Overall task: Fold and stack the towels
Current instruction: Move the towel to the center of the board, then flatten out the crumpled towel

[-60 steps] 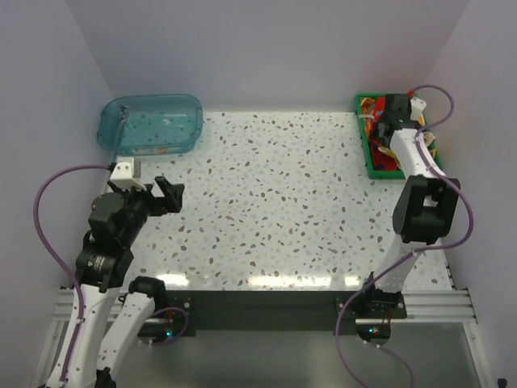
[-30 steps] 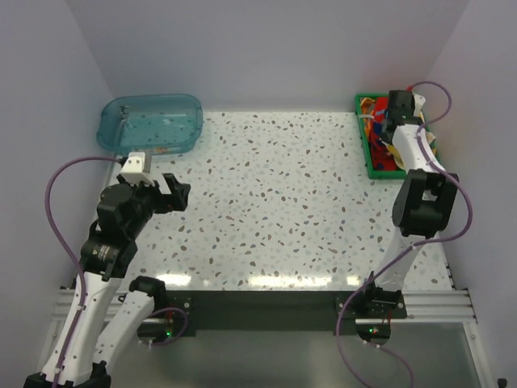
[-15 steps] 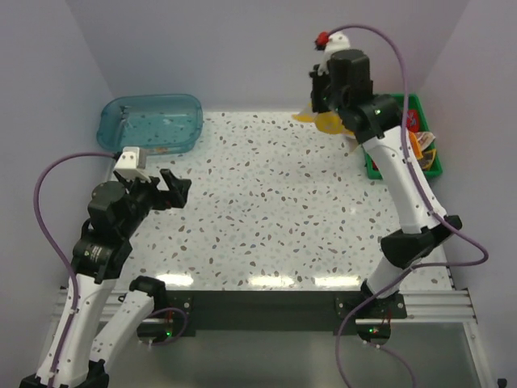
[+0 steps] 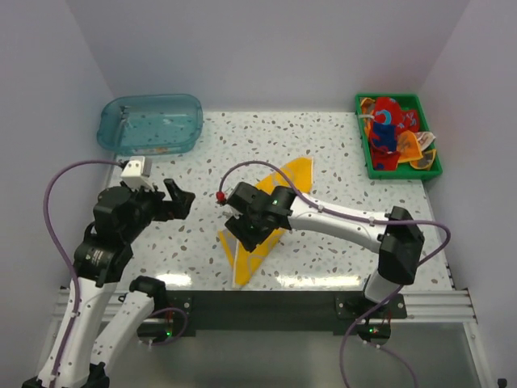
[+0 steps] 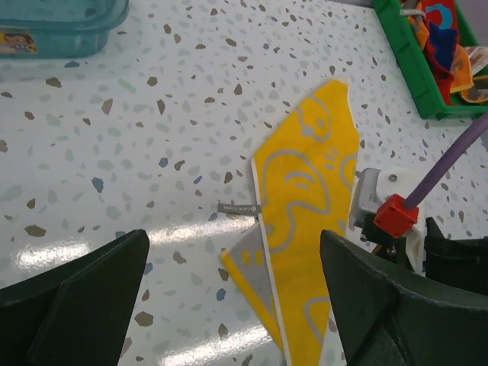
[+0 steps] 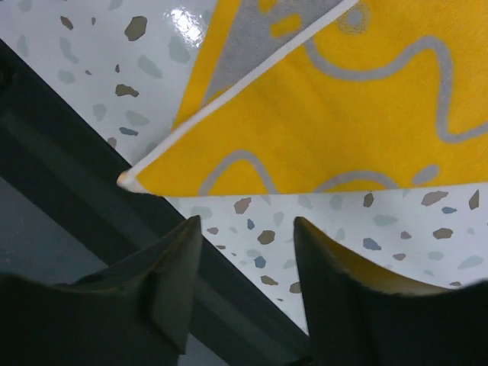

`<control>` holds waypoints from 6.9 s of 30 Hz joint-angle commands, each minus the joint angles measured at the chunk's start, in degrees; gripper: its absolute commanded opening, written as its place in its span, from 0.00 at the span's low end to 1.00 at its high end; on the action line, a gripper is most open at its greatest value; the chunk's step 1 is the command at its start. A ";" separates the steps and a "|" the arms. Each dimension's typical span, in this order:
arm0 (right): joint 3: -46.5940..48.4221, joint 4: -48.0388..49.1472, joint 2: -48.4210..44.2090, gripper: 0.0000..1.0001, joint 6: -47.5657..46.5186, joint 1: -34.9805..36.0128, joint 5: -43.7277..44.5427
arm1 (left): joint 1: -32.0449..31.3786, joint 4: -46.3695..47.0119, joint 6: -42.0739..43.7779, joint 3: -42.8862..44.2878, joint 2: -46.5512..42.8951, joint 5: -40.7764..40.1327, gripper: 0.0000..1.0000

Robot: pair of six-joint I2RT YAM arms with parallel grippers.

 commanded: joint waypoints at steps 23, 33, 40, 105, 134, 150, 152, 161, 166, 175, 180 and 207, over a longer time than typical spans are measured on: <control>-17.20 18.60 -7.41 0.54 15.16 -12.03 1.20 | -10.65 22.51 -8.40 -23.04 25.18 6.29 0.77; -18.16 22.12 -4.16 0.53 15.69 -12.12 4.28 | -18.56 21.89 -3.30 -17.40 37.93 -7.69 0.52; -21.50 24.23 -4.59 0.53 17.01 -12.12 5.15 | -22.25 23.03 -1.80 -15.03 41.97 -12.00 0.52; -33.45 28.45 -17.15 0.62 11.03 -7.91 8.83 | -36.76 16.09 -15.07 -11.95 50.86 -12.97 0.00; -31.71 19.75 -12.24 0.58 17.10 17.32 20.18 | -36.32 16.45 -15.60 -11.43 52.61 -13.24 0.00; -28.54 9.39 -7.67 0.47 22.72 21.63 31.33 | -35.70 16.36 -16.04 -11.78 52.26 -13.50 0.00; -28.80 8.24 -8.37 0.34 23.34 21.63 32.40 | -35.61 16.27 -16.04 -11.95 52.26 -13.50 0.00; -28.89 5.60 -14.25 0.00 25.36 19.53 34.34 | -34.56 13.81 -15.25 -11.17 51.83 -15.69 0.00; -27.92 8.84 -21.81 0.00 22.91 8.56 26.89 | -29.82 11.18 -12.88 -8.36 48.58 -15.43 0.00; -15.20 16.94 -22.71 0.00 18.24 -18.96 6.58 | -16.55 4.50 -5.23 11.13 47.77 -10.16 0.00; 3.95 13.43 -16.21 0.00 18.95 -28.02 0.50 | -8.55 -0.68 -2.59 33.80 51.02 -5.86 0.00; 31.75 6.91 -15.94 0.00 10.33 -31.45 3.40 | -5.29 -2.37 -3.82 58.80 46.81 -4.62 0.00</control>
